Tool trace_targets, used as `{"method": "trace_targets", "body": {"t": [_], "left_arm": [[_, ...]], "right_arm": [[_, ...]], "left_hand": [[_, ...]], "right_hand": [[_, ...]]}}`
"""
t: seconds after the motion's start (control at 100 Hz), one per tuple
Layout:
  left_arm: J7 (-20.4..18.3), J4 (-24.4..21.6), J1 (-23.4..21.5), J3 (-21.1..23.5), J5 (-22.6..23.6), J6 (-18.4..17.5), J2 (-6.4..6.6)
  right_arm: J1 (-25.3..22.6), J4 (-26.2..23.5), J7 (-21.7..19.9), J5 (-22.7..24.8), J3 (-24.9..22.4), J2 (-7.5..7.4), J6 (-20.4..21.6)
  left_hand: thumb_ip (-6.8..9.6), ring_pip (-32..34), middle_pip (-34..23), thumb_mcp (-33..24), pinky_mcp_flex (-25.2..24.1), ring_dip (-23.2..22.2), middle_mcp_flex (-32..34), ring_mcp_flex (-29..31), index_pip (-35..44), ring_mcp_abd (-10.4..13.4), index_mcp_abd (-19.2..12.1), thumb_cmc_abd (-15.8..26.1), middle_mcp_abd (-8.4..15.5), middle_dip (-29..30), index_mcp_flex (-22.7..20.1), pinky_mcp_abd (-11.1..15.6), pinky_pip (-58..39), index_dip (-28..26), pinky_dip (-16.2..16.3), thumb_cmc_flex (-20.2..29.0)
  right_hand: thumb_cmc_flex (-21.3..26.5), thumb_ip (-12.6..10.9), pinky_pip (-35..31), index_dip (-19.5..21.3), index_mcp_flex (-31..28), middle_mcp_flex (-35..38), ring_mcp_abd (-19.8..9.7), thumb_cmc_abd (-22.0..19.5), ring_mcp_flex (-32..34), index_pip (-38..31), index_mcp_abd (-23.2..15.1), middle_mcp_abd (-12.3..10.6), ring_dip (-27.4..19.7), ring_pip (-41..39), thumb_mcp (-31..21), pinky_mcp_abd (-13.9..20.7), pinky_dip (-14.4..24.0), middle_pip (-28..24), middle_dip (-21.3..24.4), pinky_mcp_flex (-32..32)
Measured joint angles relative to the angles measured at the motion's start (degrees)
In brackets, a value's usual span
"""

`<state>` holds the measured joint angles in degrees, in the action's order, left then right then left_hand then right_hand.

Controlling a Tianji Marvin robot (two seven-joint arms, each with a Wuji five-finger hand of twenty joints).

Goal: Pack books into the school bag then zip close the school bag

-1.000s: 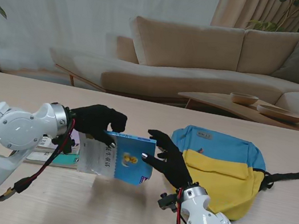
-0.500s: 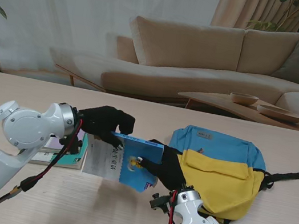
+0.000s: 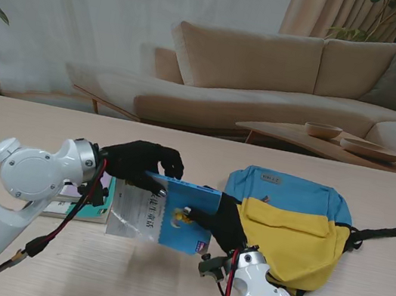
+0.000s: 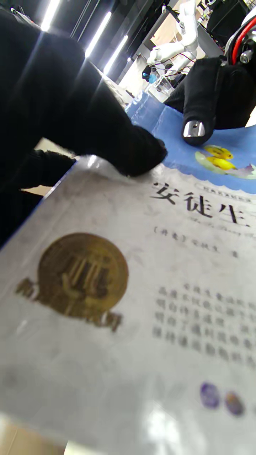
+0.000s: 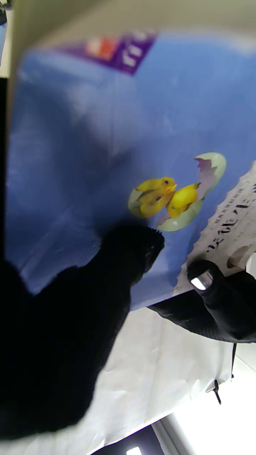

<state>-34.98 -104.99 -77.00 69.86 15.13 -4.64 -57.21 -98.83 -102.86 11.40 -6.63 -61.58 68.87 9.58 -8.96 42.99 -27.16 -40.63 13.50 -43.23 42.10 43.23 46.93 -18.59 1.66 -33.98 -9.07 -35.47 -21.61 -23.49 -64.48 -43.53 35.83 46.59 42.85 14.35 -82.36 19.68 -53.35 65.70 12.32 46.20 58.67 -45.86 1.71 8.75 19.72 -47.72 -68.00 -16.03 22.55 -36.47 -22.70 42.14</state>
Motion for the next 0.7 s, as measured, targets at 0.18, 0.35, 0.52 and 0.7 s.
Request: {"method": "trace_targets", "body": {"t": [0.18, 0.35, 0.52, 0.7], "left_arm": [[-0.78, -2.12, -2.68, 2.89, -0.94, 0.41, 0.01], [1.01, -4.18, -6.68, 6.73, -0.75, 0.80, -0.23], [6.56, -5.97, -12.05, 11.03, 0.29, 0.92, -1.08], [10.71, -7.29, -17.09, 14.12, 0.81, 2.10, -1.77]], "right_arm": [[-0.43, -0.49, 0.84, -1.25, -0.37, 0.43, -0.76], [-0.46, -0.36, 1.48, -1.18, -1.04, 0.64, -1.14], [-0.27, -0.06, 1.90, -1.34, -1.86, 0.79, -1.37], [0.06, 0.17, 2.46, -2.01, -2.84, 1.00, -1.37]], "left_hand": [[0.97, -12.52, 4.07, 0.05, -9.16, 6.57, -13.16, -15.24, -11.90, -0.08, 0.76, 4.37, -0.20, 8.03, 7.15, 0.08, 7.76, 11.84, -1.32, -4.50], [1.09, -16.17, 6.08, 1.35, -12.71, 8.06, -16.82, -19.95, -13.14, -0.17, 0.67, 5.65, -0.22, 9.33, 8.44, 0.19, 12.05, 13.64, -1.32, -6.63], [1.10, -18.25, 7.55, 2.35, -13.69, 8.33, -17.43, -21.40, -13.12, -0.32, 0.66, 6.00, -0.22, 9.61, 8.44, 0.19, 14.27, 13.72, -1.33, -7.98], [1.11, -20.30, 8.52, 3.09, -14.49, 9.54, -18.16, -23.36, -14.89, -0.59, 0.66, 6.59, -0.24, 10.09, 8.44, 0.19, 17.91, 15.10, -1.33, -10.00]], "right_hand": [[0.00, 0.00, -1.91, 1.32, -2.41, 0.54, 0.71, 1.39, 0.01, 0.43, 0.00, 1.01, 0.34, -2.67, -0.73, -0.52, 0.57, -1.50, -2.63, 0.02], [0.00, 0.00, -2.81, 1.87, -2.93, 0.60, 0.94, 1.78, 0.03, 0.58, 0.05, 1.24, 0.76, -3.92, -0.76, -0.83, 0.82, -2.06, -3.90, 0.38], [0.00, 0.00, -2.95, 2.02, -2.98, 0.63, 0.97, 1.81, 0.58, 0.58, 0.36, 1.45, 0.84, -3.93, -0.76, -0.93, 0.88, -2.18, -4.62, 0.85], [0.00, 0.00, -2.97, 3.28, -2.98, 0.63, 1.01, 1.84, 0.59, 0.59, 0.41, 1.50, 0.97, -3.97, -0.76, -0.93, 0.88, -2.21, -5.21, 0.85]]}}
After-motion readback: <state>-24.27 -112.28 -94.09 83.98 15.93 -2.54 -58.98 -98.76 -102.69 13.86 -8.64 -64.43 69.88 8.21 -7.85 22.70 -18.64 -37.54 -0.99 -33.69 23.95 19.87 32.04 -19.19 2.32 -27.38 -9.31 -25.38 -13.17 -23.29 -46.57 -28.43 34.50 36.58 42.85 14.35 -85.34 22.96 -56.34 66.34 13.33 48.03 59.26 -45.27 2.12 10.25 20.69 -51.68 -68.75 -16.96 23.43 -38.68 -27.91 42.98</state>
